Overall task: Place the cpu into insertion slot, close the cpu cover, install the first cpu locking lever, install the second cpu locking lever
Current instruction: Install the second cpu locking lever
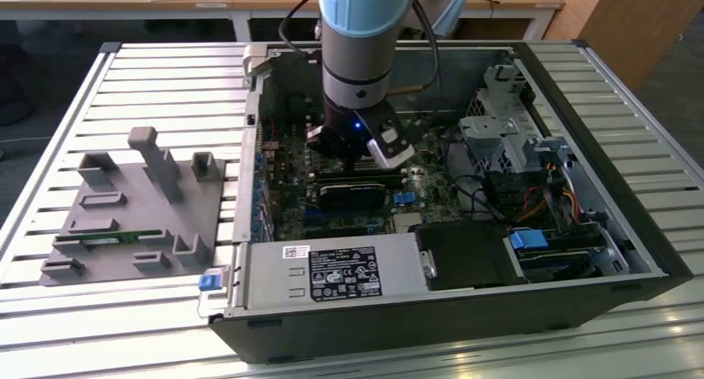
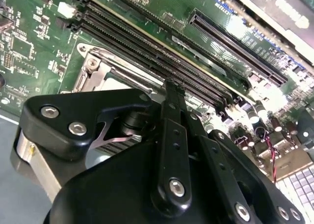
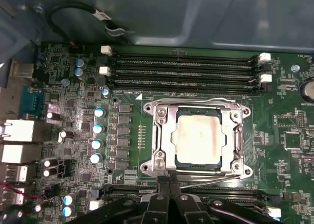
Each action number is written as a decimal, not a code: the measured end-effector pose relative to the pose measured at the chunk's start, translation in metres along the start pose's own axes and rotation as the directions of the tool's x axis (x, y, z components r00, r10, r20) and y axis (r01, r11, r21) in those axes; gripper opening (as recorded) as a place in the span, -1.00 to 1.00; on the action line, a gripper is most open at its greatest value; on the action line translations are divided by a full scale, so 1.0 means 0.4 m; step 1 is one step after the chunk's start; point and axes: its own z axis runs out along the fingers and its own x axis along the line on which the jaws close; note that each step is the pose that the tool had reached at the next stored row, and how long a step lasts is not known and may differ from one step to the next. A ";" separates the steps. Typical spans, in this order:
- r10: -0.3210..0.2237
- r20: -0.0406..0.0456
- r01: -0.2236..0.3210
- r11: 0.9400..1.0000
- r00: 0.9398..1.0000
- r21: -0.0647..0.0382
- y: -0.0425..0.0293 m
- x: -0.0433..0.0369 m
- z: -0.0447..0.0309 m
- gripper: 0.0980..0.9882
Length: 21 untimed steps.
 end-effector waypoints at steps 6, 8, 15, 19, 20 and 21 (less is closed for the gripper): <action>0.001 0.001 -0.001 1.000 1.000 -0.020 -0.017 0.002 -0.001 -0.98; 0.001 0.001 -0.001 1.000 1.000 -0.028 -0.019 0.004 -0.002 -0.98; 0.001 0.001 -0.001 0.998 1.000 -0.057 -0.024 0.018 0.001 -0.98; 0.001 0.002 -0.001 0.998 1.000 -0.063 -0.025 0.024 0.006 -0.98; 0.001 0.003 -0.001 0.998 1.000 -0.065 -0.025 0.027 0.008 -0.98; 0.001 0.003 -0.001 0.998 1.000 -0.066 -0.025 0.029 0.009 -0.98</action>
